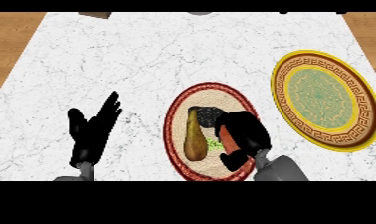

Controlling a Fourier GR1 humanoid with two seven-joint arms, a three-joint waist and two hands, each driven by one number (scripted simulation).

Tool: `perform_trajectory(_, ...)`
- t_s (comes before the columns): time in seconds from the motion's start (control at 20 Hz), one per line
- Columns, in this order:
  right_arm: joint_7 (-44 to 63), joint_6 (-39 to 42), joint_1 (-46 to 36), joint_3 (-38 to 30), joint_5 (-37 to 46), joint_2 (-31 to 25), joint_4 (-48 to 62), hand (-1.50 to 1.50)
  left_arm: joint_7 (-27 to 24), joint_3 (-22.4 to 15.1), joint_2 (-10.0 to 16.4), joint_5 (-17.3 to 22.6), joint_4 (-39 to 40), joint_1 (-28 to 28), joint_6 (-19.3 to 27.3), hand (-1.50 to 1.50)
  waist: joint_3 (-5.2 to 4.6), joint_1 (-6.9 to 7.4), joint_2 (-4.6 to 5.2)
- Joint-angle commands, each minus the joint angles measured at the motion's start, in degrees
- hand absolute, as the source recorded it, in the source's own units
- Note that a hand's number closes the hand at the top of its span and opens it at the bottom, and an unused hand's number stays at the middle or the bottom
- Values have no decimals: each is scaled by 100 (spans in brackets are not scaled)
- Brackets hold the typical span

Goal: Pick the sweet potato from the placemat and place it in the plate

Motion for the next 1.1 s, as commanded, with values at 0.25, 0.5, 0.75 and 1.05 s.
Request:
perform_trajectory(0.25, 2112, -1744, 461, 624, 555, 585, -744, 150, 99, 126, 149, 130, -140, 96, -187, 0, 3, -6, -18)
perform_trajectory(0.5, 3552, -3110, 122, 1165, 1277, 597, -1432, 150, 25, 103, 165, 86, -151, 192, -198, 0, 1, 17, -43)
perform_trajectory(0.75, 5224, -3755, -194, 1964, 2442, 600, -1848, 150, 67, 49, -48, -26, 118, -146, 0, 0, -4, -32, -22)
perform_trajectory(1.05, 5484, -4671, 372, 1334, 3011, 601, -2275, 150, -192, 72, 32, -63, 117, 116, -91, 0, 5, -47, 2)
